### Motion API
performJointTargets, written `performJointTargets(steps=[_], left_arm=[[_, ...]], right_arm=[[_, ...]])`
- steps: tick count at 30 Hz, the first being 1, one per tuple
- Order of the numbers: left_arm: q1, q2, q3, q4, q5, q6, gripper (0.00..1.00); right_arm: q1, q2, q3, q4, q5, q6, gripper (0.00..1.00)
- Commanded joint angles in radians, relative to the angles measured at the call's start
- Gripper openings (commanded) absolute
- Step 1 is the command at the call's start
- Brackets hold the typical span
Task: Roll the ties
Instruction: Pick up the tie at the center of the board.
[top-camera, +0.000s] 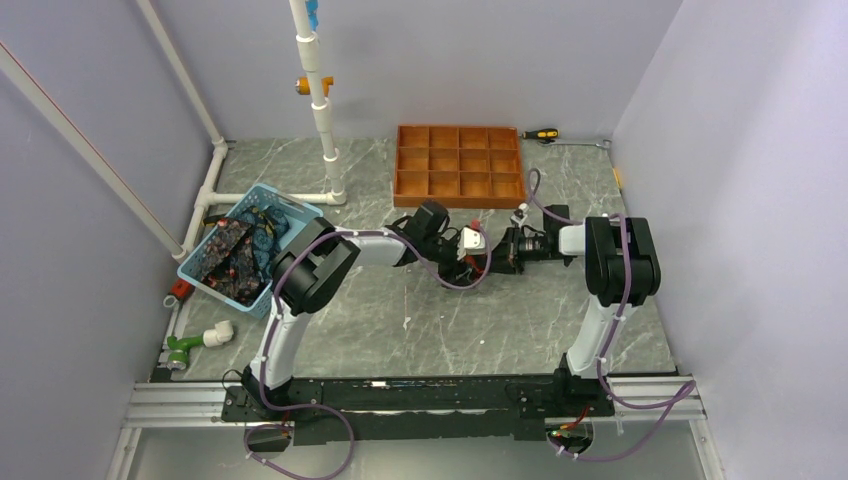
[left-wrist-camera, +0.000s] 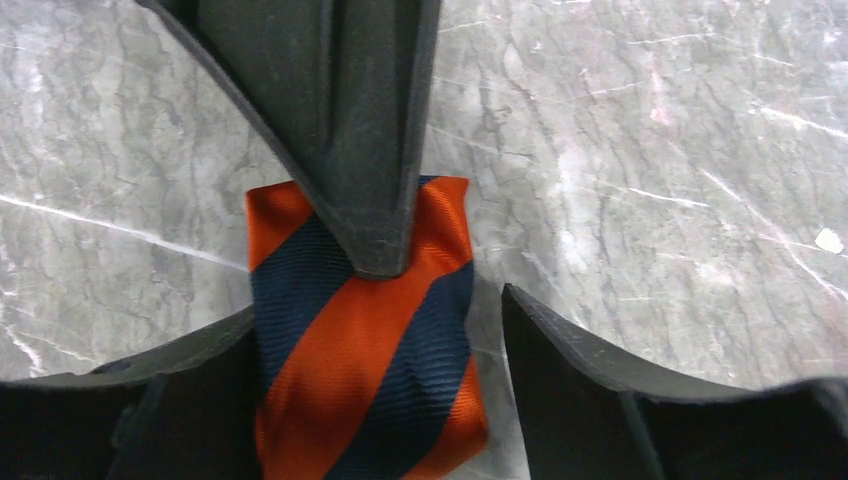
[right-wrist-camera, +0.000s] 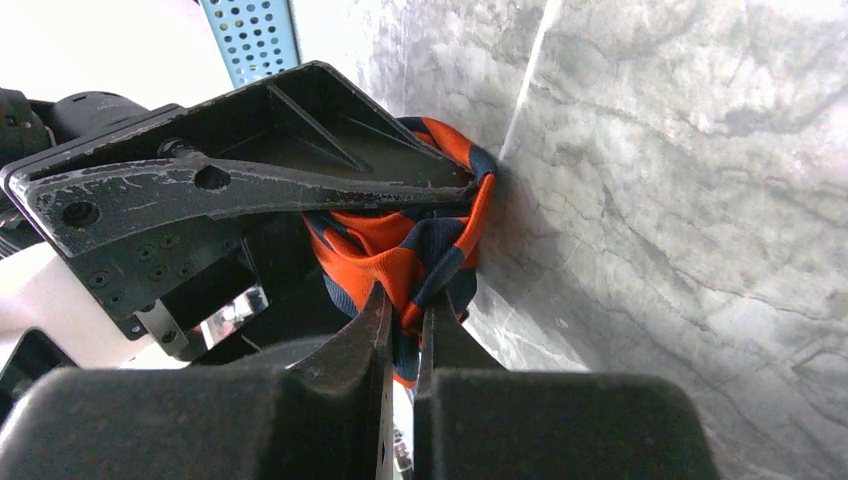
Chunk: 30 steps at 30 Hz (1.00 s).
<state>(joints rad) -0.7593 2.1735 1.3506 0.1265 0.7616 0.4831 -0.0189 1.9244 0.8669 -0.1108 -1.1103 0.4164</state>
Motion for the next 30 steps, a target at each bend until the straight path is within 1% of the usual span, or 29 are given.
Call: performJointTargets(steps=[1,2,3,7,13,16,20,22,24,27,30], left_arm=[[0.001,-0.039,-0.065,-0.066,-0.052,-0.053,0.78],[0.001,-0.064,-0.072,-0.06,-0.061,-0.05,0.89],[0.001,-0.093,-0.078,-0.059,-0.07,-0.043,0.98],[0.009,-0.209,-0.099,-0.08,-0.128,-0.035,0.99],[0.049,-0.387,-0.156,-0.156,-0.155,-0.028,0.99],[0.073,-0.457,-0.176,-0.199,-0.174,-0.035,0.99],[0.095,-0.513,-0.183,-0.262,-0.212,-0.032,0.99],[0.108,-0.523,-0.185,-0.282,-0.232,-0.038,0.99],[0.117,-0.511,-0.16,-0.321,-0.243,-0.049,0.99],[0.142,-0.466,-0.079,-0.367,-0.254,-0.142,0.99],[0.184,-0.427,-0.013,-0.379,-0.206,-0.234,0.99]], right_arm=[[0.004,-0.015,0.046,-0.107,0.135,-0.114,0.0],[0.004,-0.026,0.058,-0.126,0.141,-0.128,0.0],[0.004,-0.036,0.07,-0.148,0.147,-0.144,0.0],[0.003,-0.068,0.121,-0.251,0.184,-0.216,0.0],[0.003,-0.124,0.228,-0.402,0.248,-0.324,0.0],[0.001,-0.177,0.287,-0.427,0.287,-0.376,0.0],[-0.016,-0.219,0.38,-0.384,0.363,-0.42,0.0],[-0.017,-0.209,0.432,-0.347,0.432,-0.463,0.0],[-0.018,-0.192,0.467,-0.279,0.493,-0.465,0.0],[-0.02,-0.143,0.5,-0.144,0.552,-0.449,0.0],[-0.02,-0.084,0.54,-0.043,0.583,-0.419,0.0]])
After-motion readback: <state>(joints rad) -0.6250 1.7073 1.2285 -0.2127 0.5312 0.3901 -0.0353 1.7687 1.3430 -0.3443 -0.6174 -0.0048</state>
